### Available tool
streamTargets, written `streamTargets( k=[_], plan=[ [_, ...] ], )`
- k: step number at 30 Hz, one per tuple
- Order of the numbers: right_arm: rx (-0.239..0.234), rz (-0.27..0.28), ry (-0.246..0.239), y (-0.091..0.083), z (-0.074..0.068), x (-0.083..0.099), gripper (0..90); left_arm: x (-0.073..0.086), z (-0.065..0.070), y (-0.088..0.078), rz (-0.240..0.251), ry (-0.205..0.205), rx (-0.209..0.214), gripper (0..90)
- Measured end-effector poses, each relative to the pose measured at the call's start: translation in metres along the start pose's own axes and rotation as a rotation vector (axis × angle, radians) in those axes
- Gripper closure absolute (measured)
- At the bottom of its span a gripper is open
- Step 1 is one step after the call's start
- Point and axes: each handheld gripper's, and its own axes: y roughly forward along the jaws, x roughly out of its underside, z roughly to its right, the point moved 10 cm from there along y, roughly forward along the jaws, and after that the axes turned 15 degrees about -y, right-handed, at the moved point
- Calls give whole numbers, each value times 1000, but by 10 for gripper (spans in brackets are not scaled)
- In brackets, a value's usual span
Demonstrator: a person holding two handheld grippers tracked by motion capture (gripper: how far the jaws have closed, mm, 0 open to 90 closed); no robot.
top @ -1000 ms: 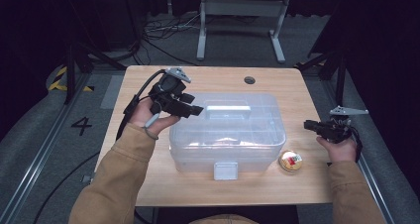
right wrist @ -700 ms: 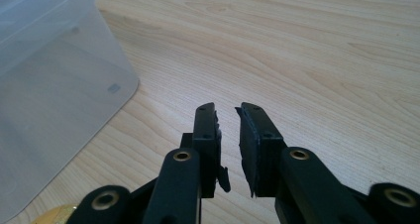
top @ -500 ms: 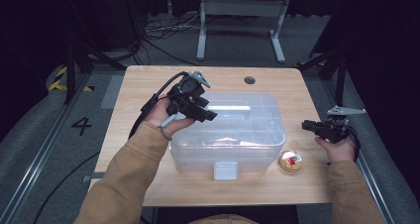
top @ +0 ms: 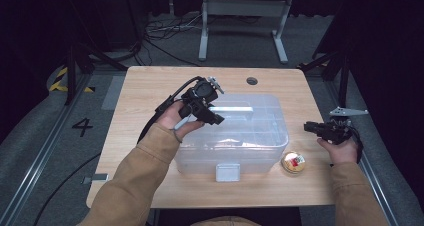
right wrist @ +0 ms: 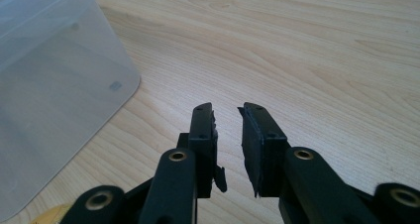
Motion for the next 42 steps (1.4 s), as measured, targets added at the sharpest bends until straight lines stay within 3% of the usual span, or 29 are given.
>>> streamTargets(
  k=[3, 8, 14, 27, 34, 42],
  plan=[
    [0, -2, 1, 0, 0, 0, 749, 0, -3, -1, 4, 14, -18, 695],
    [-1, -4, -2, 0, 0, 0, 747, -1, -4, -1, 6, 54, -29, 707],
    [-1, -6, -2, 1, 0, 0, 748, -3, -5, -3, -43, 89, -29, 718],
    [1, -1, -1, -1, 1, 0, 741, -22, -16, -13, -42, 34, -41, 711],
    [1, -2, -7, 1, 0, 1, 740, -37, -26, -16, -30, 32, -109, 705],
    [6, 10, -21, 2, 0, 1, 755, -47, -35, -18, -36, -11, -105, 700]
  ],
)
